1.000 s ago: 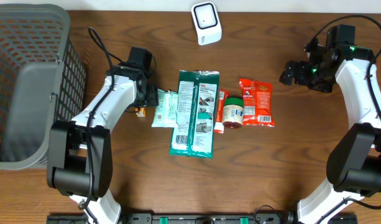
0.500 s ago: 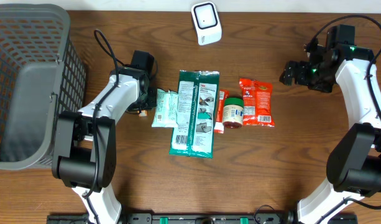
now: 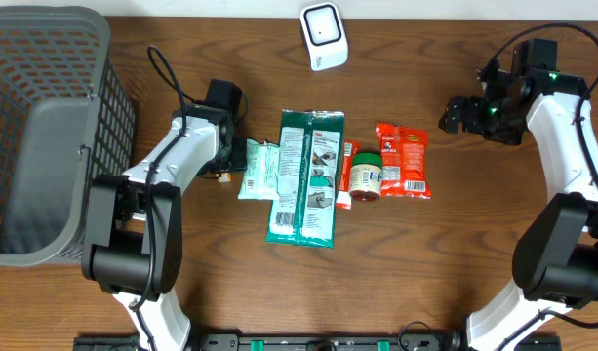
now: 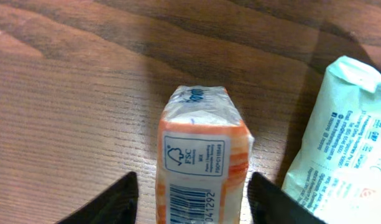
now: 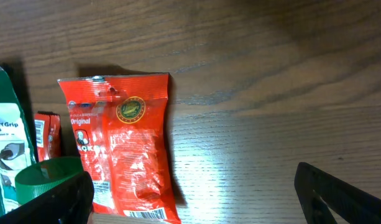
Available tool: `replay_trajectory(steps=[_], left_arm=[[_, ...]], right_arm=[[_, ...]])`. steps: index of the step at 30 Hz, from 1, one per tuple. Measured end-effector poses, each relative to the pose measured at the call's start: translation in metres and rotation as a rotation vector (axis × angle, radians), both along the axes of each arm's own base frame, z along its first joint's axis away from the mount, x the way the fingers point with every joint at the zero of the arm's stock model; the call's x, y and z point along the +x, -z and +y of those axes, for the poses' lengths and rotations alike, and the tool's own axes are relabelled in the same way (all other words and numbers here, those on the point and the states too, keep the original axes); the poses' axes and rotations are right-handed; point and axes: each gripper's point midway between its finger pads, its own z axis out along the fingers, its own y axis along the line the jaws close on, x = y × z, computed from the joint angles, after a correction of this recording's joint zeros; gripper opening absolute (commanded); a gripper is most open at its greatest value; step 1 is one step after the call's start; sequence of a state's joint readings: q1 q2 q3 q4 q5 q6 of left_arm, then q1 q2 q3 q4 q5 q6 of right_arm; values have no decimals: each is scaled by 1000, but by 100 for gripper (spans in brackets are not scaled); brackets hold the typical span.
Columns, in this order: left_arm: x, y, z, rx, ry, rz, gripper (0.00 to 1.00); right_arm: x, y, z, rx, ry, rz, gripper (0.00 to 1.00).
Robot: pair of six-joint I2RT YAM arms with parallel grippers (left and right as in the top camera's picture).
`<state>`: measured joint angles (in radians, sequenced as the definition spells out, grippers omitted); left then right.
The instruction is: Scan the item barcode
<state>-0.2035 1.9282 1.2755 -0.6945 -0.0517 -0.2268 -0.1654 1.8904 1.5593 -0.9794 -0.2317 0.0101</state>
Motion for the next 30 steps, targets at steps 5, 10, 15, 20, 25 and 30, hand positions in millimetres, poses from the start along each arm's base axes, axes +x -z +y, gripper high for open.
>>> replay_trajectory(steps=[5, 10, 15, 20, 25, 30], left_arm=[[-5, 1, -5, -28, 16, 23, 32], [-8, 1, -8, -43, 46, 37, 29], [-11, 2, -8, -38, 109, 53, 29], [-14, 2, -9, -38, 136, 66, 45], [-14, 2, -10, -42, 153, 70, 57], [-14, 1, -10, -42, 156, 68, 61]], right_arm=[[0, 0, 0, 0, 0, 0, 99], [0, 0, 0, 0, 0, 0, 99], [0, 0, 0, 0, 0, 0, 99], [0, 0, 0, 0, 0, 0, 99], [0, 0, 0, 0, 0, 0, 99], [0, 0, 0, 0, 0, 0, 99]])
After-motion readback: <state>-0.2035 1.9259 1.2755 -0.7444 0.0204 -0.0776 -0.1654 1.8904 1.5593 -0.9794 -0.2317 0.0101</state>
